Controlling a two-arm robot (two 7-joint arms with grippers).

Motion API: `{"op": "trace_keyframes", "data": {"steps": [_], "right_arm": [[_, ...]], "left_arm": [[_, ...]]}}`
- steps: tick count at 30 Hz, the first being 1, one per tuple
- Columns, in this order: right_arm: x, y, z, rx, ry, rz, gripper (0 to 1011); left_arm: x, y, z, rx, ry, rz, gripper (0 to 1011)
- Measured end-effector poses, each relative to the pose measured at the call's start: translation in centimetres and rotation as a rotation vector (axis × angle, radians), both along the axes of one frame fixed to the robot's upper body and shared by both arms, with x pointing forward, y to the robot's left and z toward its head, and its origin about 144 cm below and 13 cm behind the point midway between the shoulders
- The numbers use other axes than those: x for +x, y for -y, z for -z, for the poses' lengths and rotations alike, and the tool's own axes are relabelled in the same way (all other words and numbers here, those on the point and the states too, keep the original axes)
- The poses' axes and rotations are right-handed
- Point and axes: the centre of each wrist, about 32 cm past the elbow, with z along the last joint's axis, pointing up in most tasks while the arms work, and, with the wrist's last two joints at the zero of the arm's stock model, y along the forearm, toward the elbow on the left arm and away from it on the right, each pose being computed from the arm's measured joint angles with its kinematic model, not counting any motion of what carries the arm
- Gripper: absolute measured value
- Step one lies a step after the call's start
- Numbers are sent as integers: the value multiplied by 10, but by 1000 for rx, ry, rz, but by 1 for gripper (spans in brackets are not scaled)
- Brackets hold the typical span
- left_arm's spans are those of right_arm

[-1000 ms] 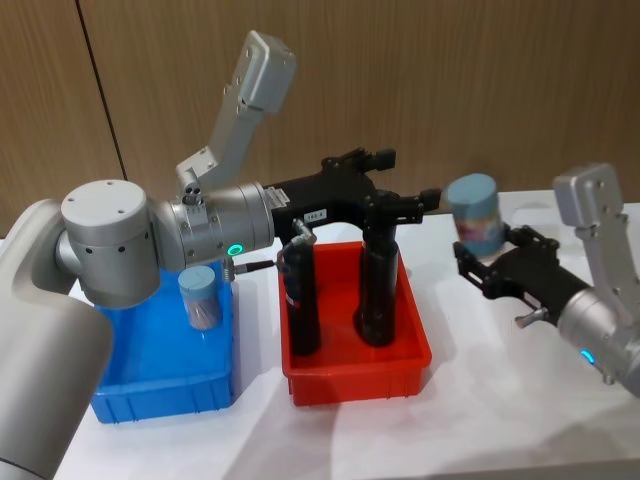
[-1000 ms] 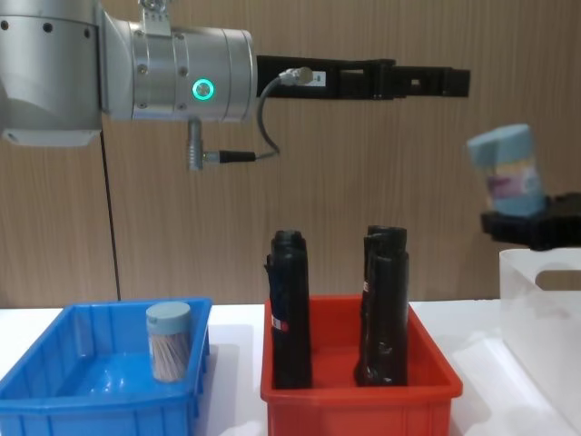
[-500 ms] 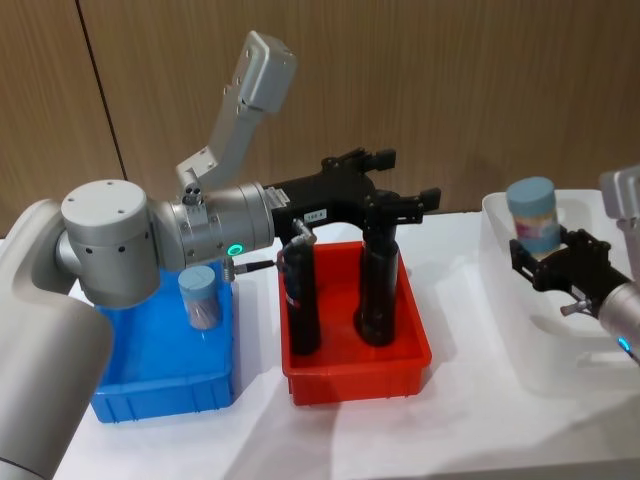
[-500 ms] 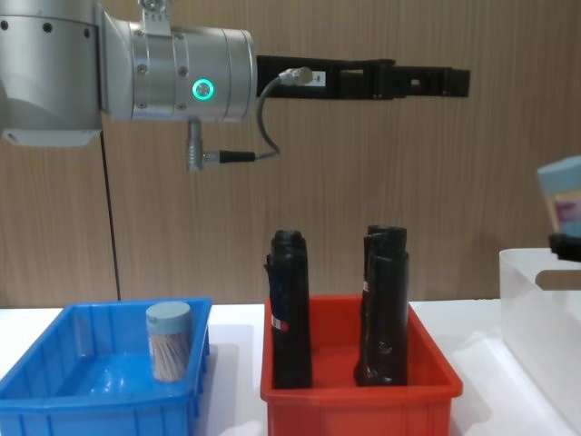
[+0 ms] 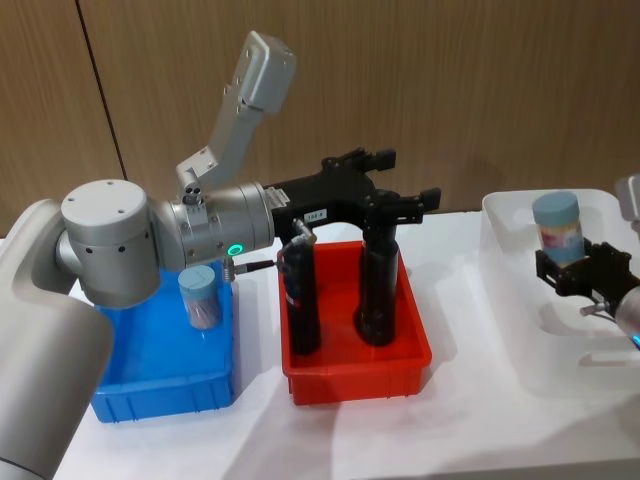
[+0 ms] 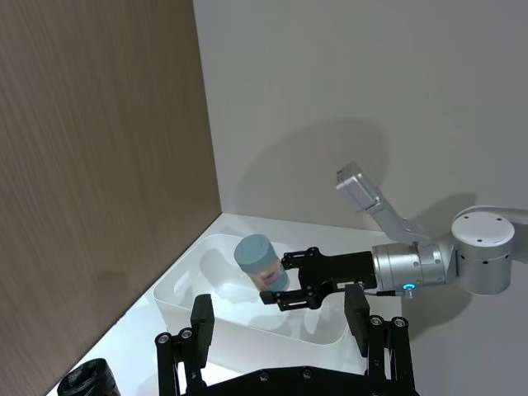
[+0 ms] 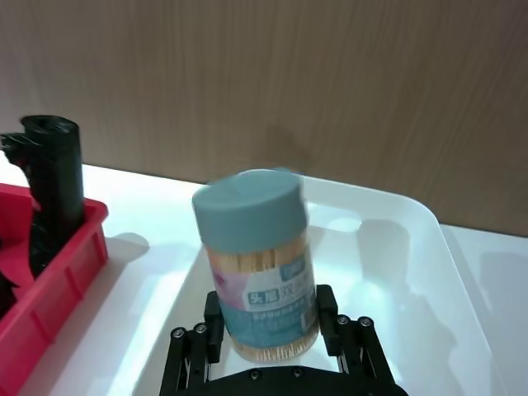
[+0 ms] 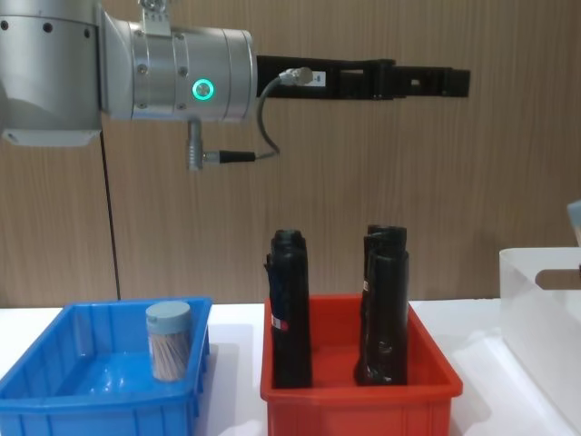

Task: Pick the cotton swabs from the blue box and place them into the white box.

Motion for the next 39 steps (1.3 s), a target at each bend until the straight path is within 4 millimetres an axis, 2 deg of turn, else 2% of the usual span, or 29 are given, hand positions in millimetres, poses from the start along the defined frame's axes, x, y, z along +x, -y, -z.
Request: {"op": "trace_keyframes", "data": {"steps": [13, 28, 39], "right_arm": [[7, 10, 6, 20, -9, 18, 999], [0, 14, 3, 52, 62, 16, 1002], [-22, 12, -5, 75, 169, 18, 1002]], "left_arm": [[0, 0, 0, 0, 0, 0, 1000], [0, 0, 0, 0, 0, 0, 1000], [0, 0, 0, 0, 0, 0, 1000]]}}
